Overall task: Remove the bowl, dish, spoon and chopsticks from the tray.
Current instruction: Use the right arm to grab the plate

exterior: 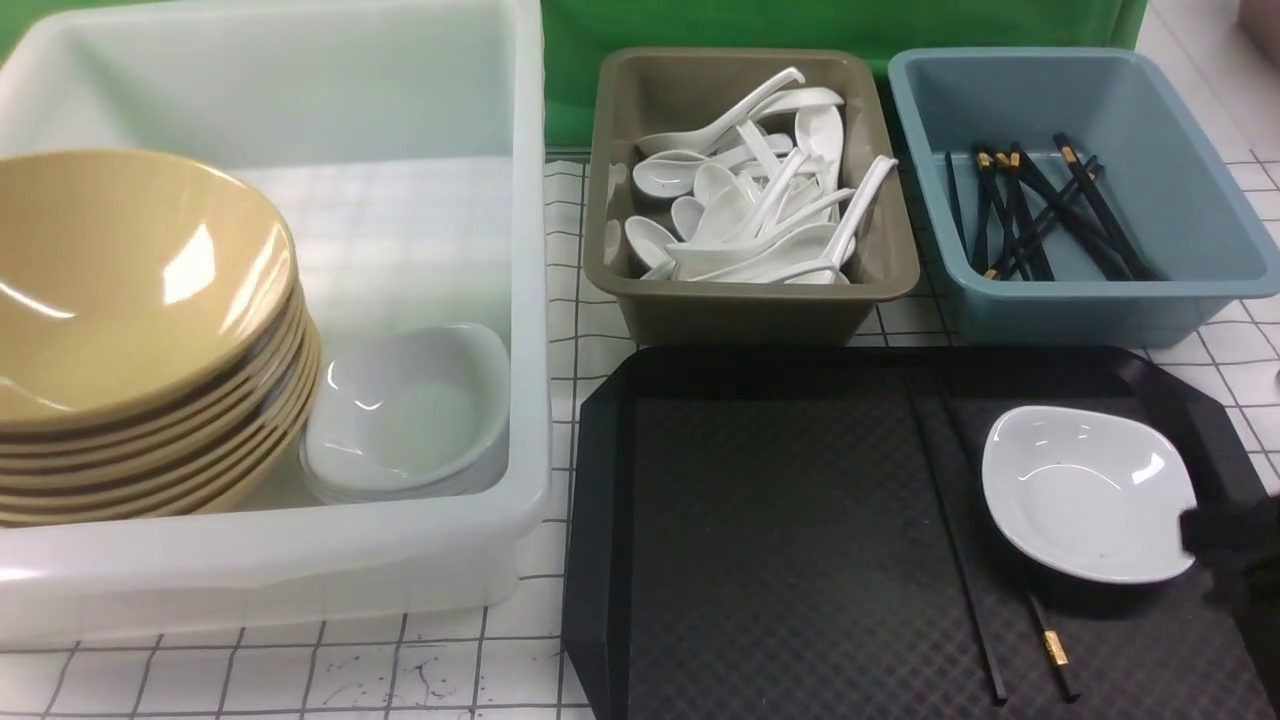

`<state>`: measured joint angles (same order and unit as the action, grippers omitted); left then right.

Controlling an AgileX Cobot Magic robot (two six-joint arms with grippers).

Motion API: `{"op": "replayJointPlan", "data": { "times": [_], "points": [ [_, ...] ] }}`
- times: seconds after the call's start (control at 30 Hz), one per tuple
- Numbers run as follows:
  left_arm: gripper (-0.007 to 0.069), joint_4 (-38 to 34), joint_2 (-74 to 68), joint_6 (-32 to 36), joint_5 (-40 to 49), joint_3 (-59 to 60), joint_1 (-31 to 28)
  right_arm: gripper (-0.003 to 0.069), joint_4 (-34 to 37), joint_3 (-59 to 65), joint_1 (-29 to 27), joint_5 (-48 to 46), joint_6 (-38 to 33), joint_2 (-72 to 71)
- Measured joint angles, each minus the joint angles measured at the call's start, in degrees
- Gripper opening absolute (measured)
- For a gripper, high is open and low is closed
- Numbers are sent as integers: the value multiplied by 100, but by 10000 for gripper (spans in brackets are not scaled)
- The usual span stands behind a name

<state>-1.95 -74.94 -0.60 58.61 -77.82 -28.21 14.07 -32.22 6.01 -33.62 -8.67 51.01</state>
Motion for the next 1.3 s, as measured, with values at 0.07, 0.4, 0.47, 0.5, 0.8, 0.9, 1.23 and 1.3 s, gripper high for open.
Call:
{"op": "replayJointPlan", "data": {
  "times": [0.07,0.4,0.47,0.5,0.8,0.9,1.23,1.3],
  "points": [
    [636,39,254,-109,-82,-24,0,271,-83,-299,-135,-256,0,212],
    [139,-968,2517,867,-1535,879,1736,539,-974,-1080,-188,-371,756,2557],
    [32,-983,3211,1224,-2143,1633,2347,569,-1038,-1210,-188,-275,931,3073],
    [14,-904,3509,1315,-2330,1953,2530,575,-1075,-1264,-188,-244,1030,3336],
    [-8,613,5067,857,-2770,3896,2812,584,-1136,-1389,-188,-15,1512,4107],
    [-8,1048,5301,450,-3020,4189,2812,584,-1136,-1403,-188,37,1518,4107],
    [-8,1971,5405,-628,-4181,5008,2812,210,-1015,-1520,-188,1128,1296,4350],
    [-8,1996,5405,-659,-4219,5032,2812,197,-991,-1573,-188,1075,1283,4306]
  ]
}}
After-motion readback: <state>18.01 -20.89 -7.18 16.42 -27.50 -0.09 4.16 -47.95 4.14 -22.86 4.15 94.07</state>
